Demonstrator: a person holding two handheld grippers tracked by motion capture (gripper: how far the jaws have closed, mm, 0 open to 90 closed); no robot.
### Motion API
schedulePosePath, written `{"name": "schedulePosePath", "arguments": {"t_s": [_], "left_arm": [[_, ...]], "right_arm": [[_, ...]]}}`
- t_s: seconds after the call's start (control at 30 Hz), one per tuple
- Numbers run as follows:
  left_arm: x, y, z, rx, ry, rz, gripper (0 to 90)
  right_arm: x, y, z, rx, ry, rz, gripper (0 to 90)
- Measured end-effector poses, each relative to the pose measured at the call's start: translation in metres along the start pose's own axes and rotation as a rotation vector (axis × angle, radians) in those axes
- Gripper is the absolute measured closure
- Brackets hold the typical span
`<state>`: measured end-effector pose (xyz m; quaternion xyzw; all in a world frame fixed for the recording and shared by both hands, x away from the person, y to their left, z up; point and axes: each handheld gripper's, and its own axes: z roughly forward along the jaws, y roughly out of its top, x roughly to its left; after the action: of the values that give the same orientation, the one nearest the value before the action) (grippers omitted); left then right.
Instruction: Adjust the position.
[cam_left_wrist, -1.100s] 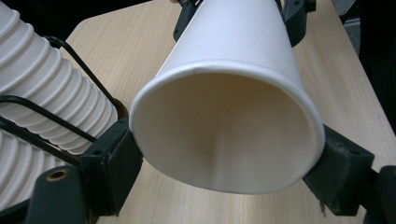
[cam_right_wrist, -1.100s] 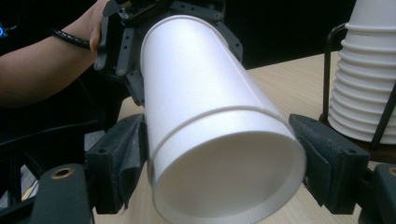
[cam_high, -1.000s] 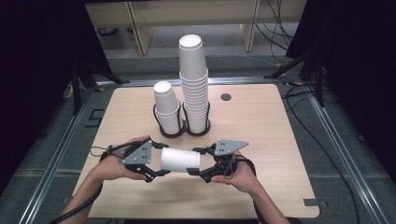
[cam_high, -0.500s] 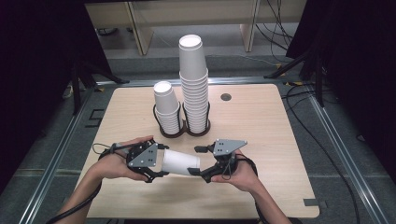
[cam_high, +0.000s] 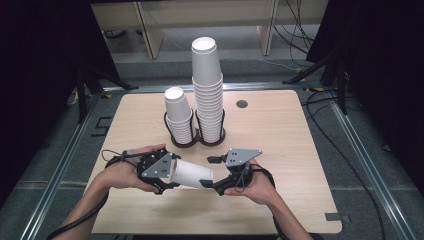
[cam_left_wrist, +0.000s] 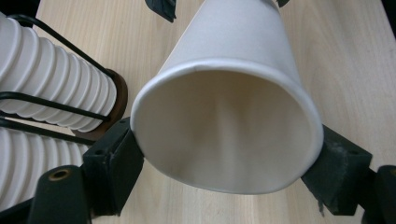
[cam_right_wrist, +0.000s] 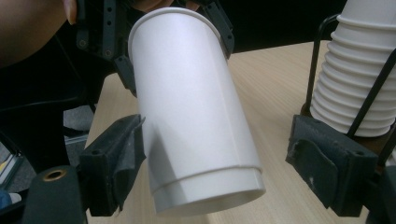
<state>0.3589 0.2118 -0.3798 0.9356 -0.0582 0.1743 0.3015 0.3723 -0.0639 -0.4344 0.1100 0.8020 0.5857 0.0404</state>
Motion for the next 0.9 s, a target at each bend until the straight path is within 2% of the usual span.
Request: {"name": "schedulePosePath", "arguments": {"t_s": [0.07,0.1,0.13,0.2,0.23,0.27,0.3,0.33,0.37,0.4,0.43,0.47,0.5,0.53,0.57,0.67,0.87,0.9], "left_arm": [[0.001,0.001,-0.001,0.012,-0.003,0.002,20.4],[0.001,0.001,-0.001,0.024,0.000,0.009,20.4],[0.002,0.002,-0.002,0.043,-0.003,0.018,20.4],[0.004,0.003,-0.003,0.052,-0.012,0.020,20.4],[0.005,0.003,-0.003,0.068,-0.018,0.025,20.4],[0.005,0.004,-0.004,0.088,-0.018,0.035,20.4],[0.006,0.005,-0.005,0.104,-0.023,0.042,20.4],[0.007,0.006,-0.006,0.118,-0.040,0.046,20.4],[0.007,0.007,-0.006,0.129,-0.041,0.052,20.4],[0.008,0.009,-0.006,0.159,-0.044,0.058,20.4],[0.009,0.010,-0.006,0.171,-0.047,0.066,20.4],[0.009,0.011,-0.007,0.181,-0.052,0.061,20.4],[0.010,0.012,-0.007,0.199,-0.055,0.067,20.4],[0.011,0.013,-0.006,0.211,-0.049,0.067,20.4],[0.012,0.015,-0.007,0.225,-0.059,0.066,20.4],[0.013,0.018,-0.007,0.266,-0.078,0.059,20.4],[0.015,0.019,-0.006,0.300,-0.088,0.056,20.2],[0.015,0.019,-0.006,0.306,-0.088,0.053,20.2]], "right_arm": [[0.002,0.001,0.000,0.020,-0.013,0.023,19.5],[0.001,0.002,-0.001,0.022,-0.007,0.015,19.5],[-0.001,0.003,0.000,0.015,-0.011,-0.016,19.5],[0.001,0.003,-0.001,0.026,-0.015,0.000,19.5],[0.000,0.004,0.000,0.029,-0.017,-0.008,19.4],[0.001,0.004,0.000,0.044,-0.015,0.004,19.4],[0.001,0.004,0.001,0.039,-0.027,-0.011,19.4],[0.002,0.004,0.001,0.050,-0.021,0.002,19.3],[0.002,0.005,0.002,0.068,-0.019,-0.007,19.1],[0.003,0.006,0.003,0.073,-0.030,-0.005,19.2],[0.003,0.007,0.004,0.080,-0.041,-0.023,19.2],[0.003,0.008,0.005,0.085,-0.039,-0.032,19.0],[0.004,0.009,0.006,0.101,-0.037,-0.016,19.1],[0.002,0.011,0.008,0.102,-0.042,-0.048,19.1],[0.004,0.011,0.010,0.111,-0.045,-0.035,19.0],[0.006,0.014,0.017,0.151,-0.046,-0.042,18.6],[0.009,0.018,0.030,0.195,-0.039,-0.040,17.9],[0.008,0.019,0.032,0.196,-0.036,-0.053,17.8]]}}
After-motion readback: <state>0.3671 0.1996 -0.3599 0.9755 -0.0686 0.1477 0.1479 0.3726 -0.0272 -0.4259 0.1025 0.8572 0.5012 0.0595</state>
